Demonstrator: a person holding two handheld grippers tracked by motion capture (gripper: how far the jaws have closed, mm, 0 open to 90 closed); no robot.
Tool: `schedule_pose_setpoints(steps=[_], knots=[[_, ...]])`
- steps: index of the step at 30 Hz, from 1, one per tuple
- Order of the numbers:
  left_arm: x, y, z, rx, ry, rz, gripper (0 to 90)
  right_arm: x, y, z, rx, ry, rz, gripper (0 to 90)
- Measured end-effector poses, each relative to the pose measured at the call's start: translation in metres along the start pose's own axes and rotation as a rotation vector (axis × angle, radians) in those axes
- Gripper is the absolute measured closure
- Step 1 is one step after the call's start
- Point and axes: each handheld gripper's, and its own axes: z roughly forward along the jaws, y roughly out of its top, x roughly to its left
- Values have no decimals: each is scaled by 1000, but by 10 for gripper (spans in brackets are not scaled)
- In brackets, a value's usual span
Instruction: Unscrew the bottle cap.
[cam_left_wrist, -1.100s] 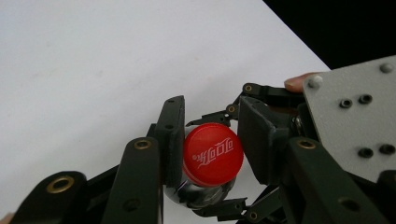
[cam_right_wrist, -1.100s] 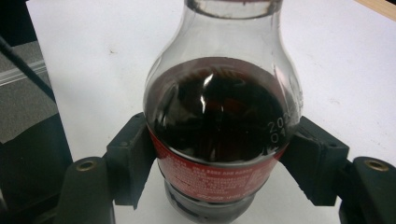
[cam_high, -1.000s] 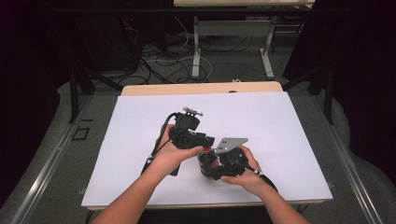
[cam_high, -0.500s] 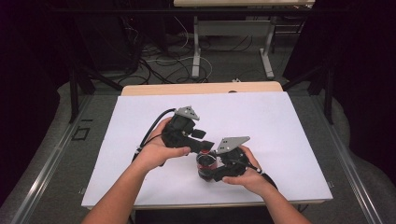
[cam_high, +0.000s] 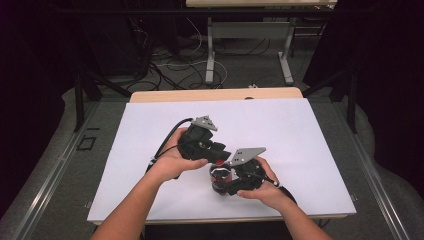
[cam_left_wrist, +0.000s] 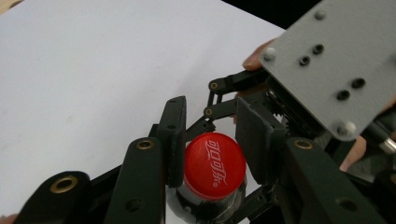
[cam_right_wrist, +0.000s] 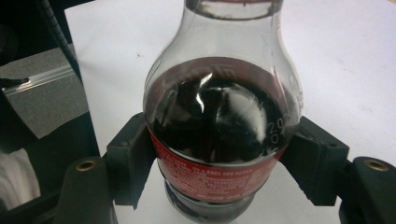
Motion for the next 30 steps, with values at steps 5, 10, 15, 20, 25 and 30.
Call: schedule_pose_setpoints(steps=[5,10,15,20,25,30], knots=[[-4,5,2,11,80,-171,664,0,0,0,5,-31,7,303],[-4,7,3,11,111,-294,683,-1,-1,1,5,-57,4,303],[-6,7,1,-7,91,-263,603,-1,-1,1,6,-51,4,303],[-5,5,-6,-16,40,-63,463,-4,-1,-2,2,-31,6,303],[-3,3,-7,38,39,50,468,-5,0,-4,-8,-15,18,303],[2,1,-5,38,7,123,543,-4,0,-4,-2,-9,11,303]])
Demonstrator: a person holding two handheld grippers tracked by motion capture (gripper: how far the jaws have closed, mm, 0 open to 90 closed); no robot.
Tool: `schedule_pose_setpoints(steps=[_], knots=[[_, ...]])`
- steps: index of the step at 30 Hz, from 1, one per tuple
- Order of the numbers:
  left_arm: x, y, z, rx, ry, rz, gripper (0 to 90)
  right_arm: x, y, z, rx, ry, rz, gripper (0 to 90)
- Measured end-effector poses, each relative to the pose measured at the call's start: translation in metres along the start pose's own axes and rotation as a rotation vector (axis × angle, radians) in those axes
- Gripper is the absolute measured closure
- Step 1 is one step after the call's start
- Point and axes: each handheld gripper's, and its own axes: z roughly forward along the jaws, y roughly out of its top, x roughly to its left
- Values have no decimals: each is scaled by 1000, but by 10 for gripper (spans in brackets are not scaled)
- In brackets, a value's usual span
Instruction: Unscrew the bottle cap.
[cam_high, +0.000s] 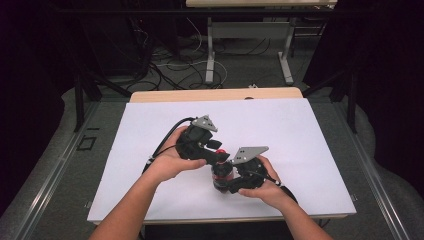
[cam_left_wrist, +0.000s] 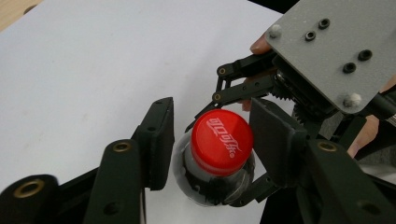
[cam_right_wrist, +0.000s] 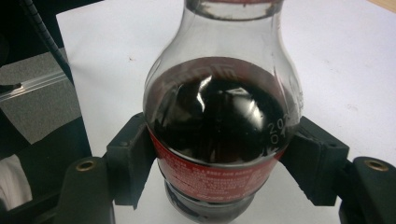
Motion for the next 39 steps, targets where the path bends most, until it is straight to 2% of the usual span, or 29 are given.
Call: schedule_pose_setpoints(steps=[1,3,4,6,8,9,10,14,16,18,20,22,23,25,27,28,29,30,32,34,35,36,38,39], knots=[[0,0,1,-1,-8,6,563,0,0,1,-5,-7,-1,303],[0,-1,2,-11,-33,-41,594,0,-1,1,4,1,1,303],[0,-1,3,-6,-12,-53,608,0,-1,1,6,0,-4,303],[-2,0,4,-10,8,-151,609,1,-1,3,5,-23,-2,303],[-4,2,5,16,38,-242,608,1,-1,3,13,-19,4,303],[-3,2,5,21,47,-270,608,1,-1,3,13,-19,4,303],[-4,3,6,19,54,-320,607,0,-2,4,11,-20,1,303],[-4,5,6,33,92,-432,605,0,-2,4,13,-44,-5,303],[-6,6,8,23,116,-483,605,1,-1,3,27,-55,5,303],[-8,8,10,18,136,-494,605,-1,-2,4,16,-69,4,303],[-7,9,10,23,133,-481,604,-2,-2,4,23,-54,3,303],[-5,9,9,12,106,-459,587,-2,-2,3,15,-61,16,303],[-3,9,9,0,92,-441,551,-2,-2,2,12,-58,12,303],[-2,8,6,-23,83,-401,476,-4,-2,0,1,-47,25,303],[0,7,3,-51,86,-346,463,-4,-2,0,-6,-40,26,303],[2,6,2,-49,78,-311,447,-5,-2,0,-4,-29,17,303],[2,5,2,-55,71,-302,432,-6,-2,-1,-2,-17,21,303],[2,4,2,-70,61,-266,420,-5,-2,-1,-13,-12,21,303],[3,1,2,-78,30,-206,418,-5,-2,-1,-9,-7,26,303],[4,0,2,-64,-3,-141,423,-4,-2,-1,-12,3,25,303],[3,-1,2,-67,-9,-131,429,-4,-2,-1,-12,14,27,303],[4,-2,1,-46,-25,-112,439,-5,-2,-2,-5,30,25,303],[4,-3,4,-48,-26,-83,470,-5,-2,-2,-23,55,31,303],[5,-3,4,-49,-43,-60,484,-5,-2,-2,-25,69,30,303]])
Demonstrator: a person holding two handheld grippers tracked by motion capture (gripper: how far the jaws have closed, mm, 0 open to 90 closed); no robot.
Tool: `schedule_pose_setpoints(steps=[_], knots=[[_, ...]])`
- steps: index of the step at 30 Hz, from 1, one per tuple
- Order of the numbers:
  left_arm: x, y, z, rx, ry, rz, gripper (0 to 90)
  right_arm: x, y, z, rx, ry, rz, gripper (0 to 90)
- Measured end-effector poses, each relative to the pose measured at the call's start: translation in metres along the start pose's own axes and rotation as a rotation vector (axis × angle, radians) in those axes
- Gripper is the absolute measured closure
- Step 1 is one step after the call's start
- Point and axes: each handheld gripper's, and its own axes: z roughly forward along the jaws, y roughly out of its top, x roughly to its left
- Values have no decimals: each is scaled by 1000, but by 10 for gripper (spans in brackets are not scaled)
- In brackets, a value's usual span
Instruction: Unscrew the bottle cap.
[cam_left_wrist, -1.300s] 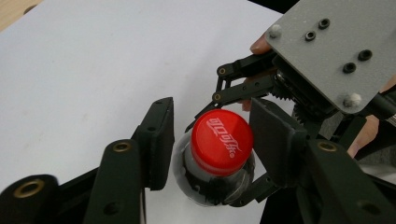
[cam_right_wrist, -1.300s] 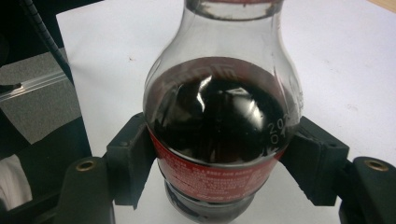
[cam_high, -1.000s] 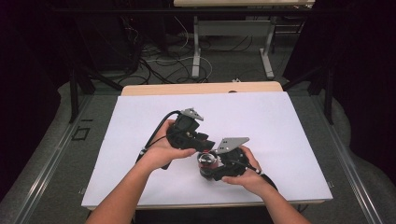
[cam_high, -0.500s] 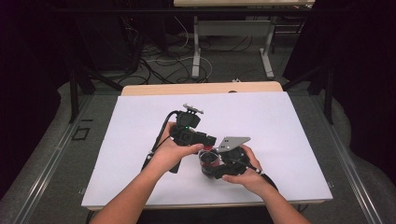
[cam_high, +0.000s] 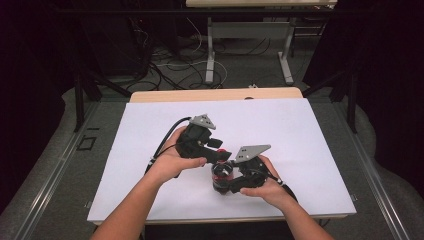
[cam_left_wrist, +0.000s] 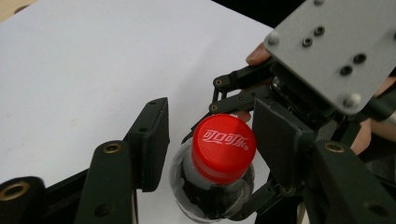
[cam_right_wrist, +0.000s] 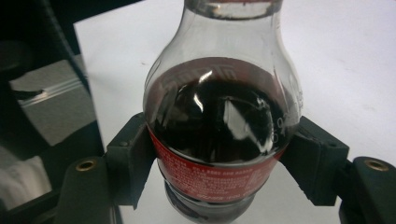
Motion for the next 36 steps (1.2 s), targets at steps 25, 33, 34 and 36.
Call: schedule_pose_setpoints(steps=[25,33,34,36], knots=[[-11,9,9,20,147,-388,615,5,0,3,28,-106,-23,303],[-9,8,-4,-50,81,-189,436,2,-1,2,5,-101,-21,303],[-8,7,-6,-36,72,-146,426,2,0,1,2,-89,-10,303],[-8,5,-7,-24,69,-92,425,2,0,0,5,-78,-14,303]])
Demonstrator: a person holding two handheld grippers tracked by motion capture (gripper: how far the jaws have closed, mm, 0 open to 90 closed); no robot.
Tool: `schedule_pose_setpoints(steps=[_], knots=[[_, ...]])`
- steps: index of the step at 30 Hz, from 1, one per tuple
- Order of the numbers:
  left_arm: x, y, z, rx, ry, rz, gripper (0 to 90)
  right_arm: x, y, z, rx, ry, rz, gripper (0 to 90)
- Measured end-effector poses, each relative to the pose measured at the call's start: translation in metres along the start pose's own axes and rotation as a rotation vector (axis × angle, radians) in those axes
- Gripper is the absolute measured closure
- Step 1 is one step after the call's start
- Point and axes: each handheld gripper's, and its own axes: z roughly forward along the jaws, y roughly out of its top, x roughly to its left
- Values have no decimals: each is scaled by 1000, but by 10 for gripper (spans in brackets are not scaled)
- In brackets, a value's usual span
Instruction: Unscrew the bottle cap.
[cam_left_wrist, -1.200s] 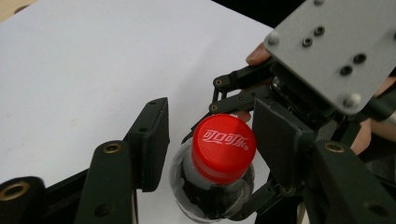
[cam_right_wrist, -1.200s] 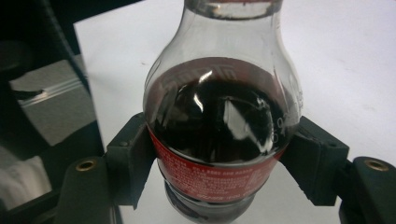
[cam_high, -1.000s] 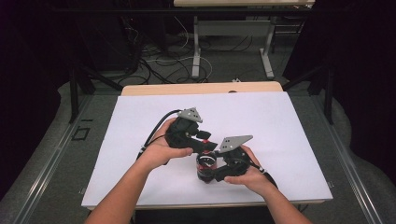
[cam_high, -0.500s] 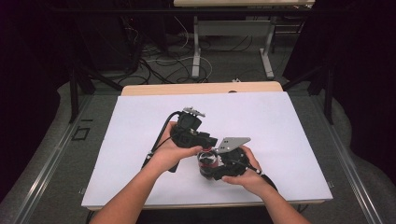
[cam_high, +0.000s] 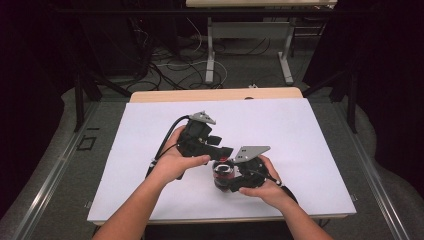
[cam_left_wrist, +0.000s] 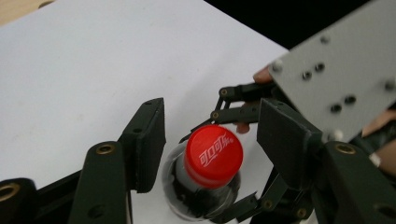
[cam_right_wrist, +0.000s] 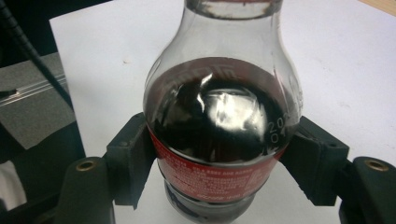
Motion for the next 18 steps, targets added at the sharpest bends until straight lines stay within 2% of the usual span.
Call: schedule_pose_setpoints(steps=[2,5,6,9,12,14,16,17,18], knots=[[1,-1,0,17,-7,30,435,1,1,-1,4,5,0,303],[3,-3,3,18,-5,51,450,2,1,0,9,12,-8,303],[4,-2,2,32,-16,54,449,2,1,0,10,11,-11,303],[6,-4,5,7,-27,54,454,3,1,1,-2,9,-10,303],[7,-3,8,23,-49,49,480,4,1,1,6,15,-19,303],[5,-3,11,12,-35,28,510,5,0,3,12,15,-21,303],[4,-2,10,32,-34,17,557,5,0,4,10,14,-19,303],[3,-2,12,15,-20,-7,568,5,0,4,10,12,-19,303],[2,-1,12,22,-17,-25,588,5,0,4,10,10,-19,303]])
